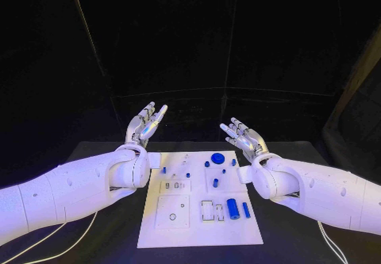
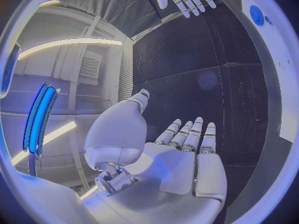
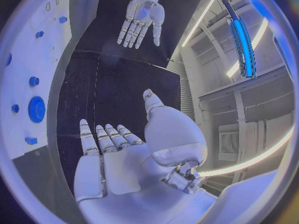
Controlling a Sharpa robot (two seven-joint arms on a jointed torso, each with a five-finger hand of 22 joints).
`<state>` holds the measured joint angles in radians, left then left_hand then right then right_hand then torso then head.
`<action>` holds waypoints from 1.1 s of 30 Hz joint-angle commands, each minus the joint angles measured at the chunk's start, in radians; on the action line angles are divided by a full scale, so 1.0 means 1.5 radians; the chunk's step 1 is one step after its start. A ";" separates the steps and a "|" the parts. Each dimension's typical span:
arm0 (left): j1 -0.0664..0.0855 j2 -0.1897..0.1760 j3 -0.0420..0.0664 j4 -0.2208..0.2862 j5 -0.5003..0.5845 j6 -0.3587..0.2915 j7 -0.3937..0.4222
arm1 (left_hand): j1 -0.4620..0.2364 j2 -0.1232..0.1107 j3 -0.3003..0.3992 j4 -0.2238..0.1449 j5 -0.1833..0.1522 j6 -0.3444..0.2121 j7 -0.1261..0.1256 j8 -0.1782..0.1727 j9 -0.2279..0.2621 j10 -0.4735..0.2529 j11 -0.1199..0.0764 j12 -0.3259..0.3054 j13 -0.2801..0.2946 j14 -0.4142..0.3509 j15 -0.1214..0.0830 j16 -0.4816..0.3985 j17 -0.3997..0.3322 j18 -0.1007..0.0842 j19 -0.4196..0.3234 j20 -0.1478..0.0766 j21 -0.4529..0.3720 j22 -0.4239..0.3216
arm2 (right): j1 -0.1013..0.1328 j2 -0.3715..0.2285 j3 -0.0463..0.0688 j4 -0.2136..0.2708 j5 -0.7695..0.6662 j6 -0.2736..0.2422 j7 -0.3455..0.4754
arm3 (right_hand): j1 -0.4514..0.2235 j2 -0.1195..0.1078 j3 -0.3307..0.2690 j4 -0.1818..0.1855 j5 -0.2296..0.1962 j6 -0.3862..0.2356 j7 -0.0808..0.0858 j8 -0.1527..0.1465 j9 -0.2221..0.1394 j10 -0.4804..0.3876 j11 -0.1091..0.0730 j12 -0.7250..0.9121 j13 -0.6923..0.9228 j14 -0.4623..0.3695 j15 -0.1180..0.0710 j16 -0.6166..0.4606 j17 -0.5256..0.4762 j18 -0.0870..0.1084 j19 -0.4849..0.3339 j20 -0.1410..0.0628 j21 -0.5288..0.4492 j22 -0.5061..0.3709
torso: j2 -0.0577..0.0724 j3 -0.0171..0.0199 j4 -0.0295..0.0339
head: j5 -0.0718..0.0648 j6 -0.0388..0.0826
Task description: Assemble the parts on the task board
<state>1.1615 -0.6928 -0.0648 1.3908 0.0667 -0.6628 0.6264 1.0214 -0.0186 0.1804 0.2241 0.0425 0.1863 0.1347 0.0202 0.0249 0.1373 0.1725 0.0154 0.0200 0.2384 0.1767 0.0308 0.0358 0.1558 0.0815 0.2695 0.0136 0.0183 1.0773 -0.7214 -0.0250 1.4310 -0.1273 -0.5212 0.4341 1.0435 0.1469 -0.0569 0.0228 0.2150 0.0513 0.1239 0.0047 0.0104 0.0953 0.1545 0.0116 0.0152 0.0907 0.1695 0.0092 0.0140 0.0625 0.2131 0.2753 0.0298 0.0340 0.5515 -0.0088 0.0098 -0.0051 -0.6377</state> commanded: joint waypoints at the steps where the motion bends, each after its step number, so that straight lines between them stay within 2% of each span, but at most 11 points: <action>1: 0.001 0.001 0.001 0.000 0.011 0.029 0.038 | 0.017 0.001 0.002 0.006 0.004 0.006 0.054 0.004 0.001 0.002 0.008 0.004 0.001 0.008 0.003 0.004 0.001 0.009 0.001 0.007 0.004 0.001 | 0.004 0.005 -0.001 -0.011 -0.071 0.114 -0.033 | 0.067 0.004 0.001 -0.025 0.004 0.034 0.072 0.009 0.005 0.039 0.030 0.009 0.006 0.050 0.021 0.012 0.007 0.012 0.039 0.011 0.018 0.009 | 0.000 -0.0001 0.0002 | 0.000 0.000; 4: 0.001 0.001 0.001 0.000 0.011 0.029 0.038 | 0.020 0.002 0.004 0.004 0.004 0.009 0.060 0.005 0.002 0.007 0.013 0.005 0.002 0.019 0.008 0.006 0.003 0.008 0.003 0.010 0.006 0.002 | 0.006 0.008 -0.002 -0.019 -0.082 0.133 -0.039 | 0.110 0.003 0.010 -0.056 -0.004 0.098 0.094 0.022 0.014 0.117 0.051 0.022 0.014 0.158 0.035 0.036 0.018 0.026 0.132 0.012 0.054 0.028 | 0.000 -0.0001 0.0002 | 0.000 0.000; 7: 0.001 0.001 0.001 0.000 0.011 0.029 0.038 | 0.025 0.004 0.006 0.001 0.004 0.020 0.066 0.007 0.003 0.020 0.020 0.007 0.004 0.052 0.013 0.014 0.009 0.006 0.015 0.012 0.011 0.005 | 0.006 0.009 -0.003 -0.021 -0.085 0.139 -0.040 | 0.148 -0.002 0.020 -0.086 -0.008 0.197 0.100 0.047 0.027 0.243 0.062 0.050 0.026 0.298 0.038 0.072 0.030 0.044 0.252 0.009 0.103 0.050 | 0.000 -0.0001 0.0002 | 0.000 0.000; 8: 0.001 -0.016 0.000 -0.004 0.013 0.054 0.025 | 0.030 0.005 0.007 -0.003 0.004 0.031 0.071 0.009 0.005 0.036 0.026 0.010 0.005 0.083 0.018 0.023 0.013 0.004 0.028 0.014 0.016 0.008 | 0.007 -0.002 -0.003 -0.050 -0.157 0.088 -0.012 | 0.161 -0.004 0.023 -0.097 -0.009 0.242 0.098 0.059 0.033 0.310 0.064 0.065 0.032 0.361 0.036 0.086 0.034 0.050 0.282 0.008 0.118 0.055 | 0.011 -0.0004 -0.0011 | -0.003 0.001; 10: 0.001 -0.020 0.000 -0.002 0.013 0.058 0.025 | 0.039 0.006 0.008 -0.010 0.004 0.057 0.082 0.014 0.008 0.065 0.035 0.015 0.009 0.129 0.026 0.037 0.020 -0.003 0.050 0.015 0.026 0.013 | 0.007 -0.003 -0.002 -0.056 -0.180 0.082 -0.009 | 0.175 -0.006 0.028 -0.110 -0.011 0.300 0.095 0.072 0.038 0.403 0.056 0.083 0.036 0.447 0.027 0.102 0.037 0.060 0.309 0.010 0.131 0.058 | 0.012 -0.0005 0.0002 | -0.004 -0.001; 12: 0.001 -0.026 0.000 0.001 0.011 0.064 0.025 | 0.053 0.005 0.010 -0.022 0.004 0.110 0.093 0.027 0.015 0.124 0.045 0.028 0.016 0.217 0.031 0.065 0.033 -0.009 0.114 0.016 0.053 0.028 | 0.007 -0.004 -0.002 -0.062 -0.211 0.077 -0.007 | 0.186 -0.008 0.032 -0.122 -0.013 0.361 0.090 0.084 0.042 0.475 0.045 0.095 0.037 0.501 0.015 0.111 0.037 0.072 0.335 0.009 0.142 0.059 | 0.013 -0.0006 0.0007 | -0.003 -0.001; 15: 0.001 -0.036 0.000 0.007 0.003 0.071 0.024 | 0.074 0.004 0.010 -0.040 0.004 0.209 0.095 0.053 0.027 0.258 0.050 0.061 0.029 0.330 0.031 0.104 0.047 -0.009 0.293 0.015 0.131 0.068 | 0.007 -0.006 -0.002 -0.068 -0.249 0.073 -0.007 | 0.194 -0.008 0.036 -0.136 -0.013 0.418 0.084 0.089 0.042 0.514 0.036 0.093 0.033 0.551 0.002 0.112 0.035 0.081 0.369 0.005 0.155 0.059 | 0.019 -0.0006 0.0007 | -0.002 0.001; 17: 0.001 -0.044 0.000 0.011 -0.006 0.085 0.018 | 0.087 0.004 0.009 -0.052 0.004 0.281 0.088 0.070 0.034 0.396 0.040 0.099 0.042 0.397 0.013 0.130 0.055 0.008 0.382 0.013 0.173 0.084 | 0.008 -0.008 -0.002 -0.070 -0.277 0.072 -0.008 | 0.196 -0.008 0.038 -0.142 -0.013 0.441 0.081 0.088 0.040 0.530 0.032 0.088 0.032 0.574 -0.003 0.109 0.033 0.082 0.387 0.001 0.160 0.058 | 0.025 -0.0002 0.0008 | -0.001 0.003; 20: 0.001 -0.056 0.000 0.020 -0.033 0.114 0.006 | 0.097 0.011 0.009 -0.062 0.005 0.413 0.081 0.105 0.049 0.497 0.020 0.135 0.050 0.486 -0.013 0.163 0.068 0.021 0.466 0.001 0.215 0.099 | 0.012 -0.010 -0.001 -0.073 -0.321 0.072 -0.014 | 0.197 -0.008 0.042 -0.152 -0.013 0.490 0.077 0.086 0.038 0.558 0.024 0.079 0.031 0.608 -0.013 0.101 0.033 0.081 0.414 -0.008 0.167 0.055 | 0.033 0.0003 0.0018 | 0.001 0.007; 25: 0.000 -0.075 0.000 0.043 -0.058 0.149 -0.009 | 0.111 0.015 0.008 -0.078 0.005 0.459 0.065 0.112 0.045 0.553 0.001 0.136 0.042 0.562 -0.037 0.177 0.085 0.020 0.530 -0.022 0.239 0.104 | 0.026 -0.011 -0.001 -0.084 -0.410 0.079 -0.037 | 0.198 -0.011 0.048 -0.167 -0.017 0.545 0.068 0.084 0.038 0.597 0.013 0.072 0.032 0.659 -0.027 0.099 0.034 0.082 0.454 -0.024 0.182 0.055 | 0.046 -0.0004 0.0054 | -0.002 0.008; 33: 0.000 -0.117 0.000 0.108 -0.068 0.178 -0.028 | 0.126 0.014 0.004 -0.100 0.005 0.487 0.057 0.101 0.034 0.595 -0.009 0.121 0.034 0.599 -0.048 0.166 0.102 0.019 0.560 -0.034 0.241 0.098 | 0.060 -0.006 0.007 -0.099 -0.642 0.101 -0.128 | 0.203 -0.024 0.067 -0.207 -0.006 0.605 0.049 0.077 0.038 0.688 -0.015 0.061 0.032 0.785 -0.070 0.119 0.050 0.080 0.551 -0.074 0.260 0.086 | 0.075 -0.0055 0.0127 | -0.012 0.023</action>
<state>1.1609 -0.8628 -0.0662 1.5345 -0.0029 -0.4552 0.6053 1.2004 0.0013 0.1865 0.0783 0.0465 0.9115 0.2197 0.1778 0.0764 1.0254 0.1596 0.2000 0.0723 1.1328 0.1044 0.2856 0.1864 0.1782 0.9158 0.2171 0.3687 0.1663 1.1591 -0.7340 -0.0190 1.2833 -0.8485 -0.3952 0.3328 1.3319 0.1263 0.0245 -0.2440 0.1992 0.8714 0.2154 0.1247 0.0661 1.0156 0.1646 0.1183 0.0621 1.1115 0.1122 0.1626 0.0711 0.1715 0.9252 0.2179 0.3315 0.1291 0.6436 -0.0131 0.0227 -0.0182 -0.6068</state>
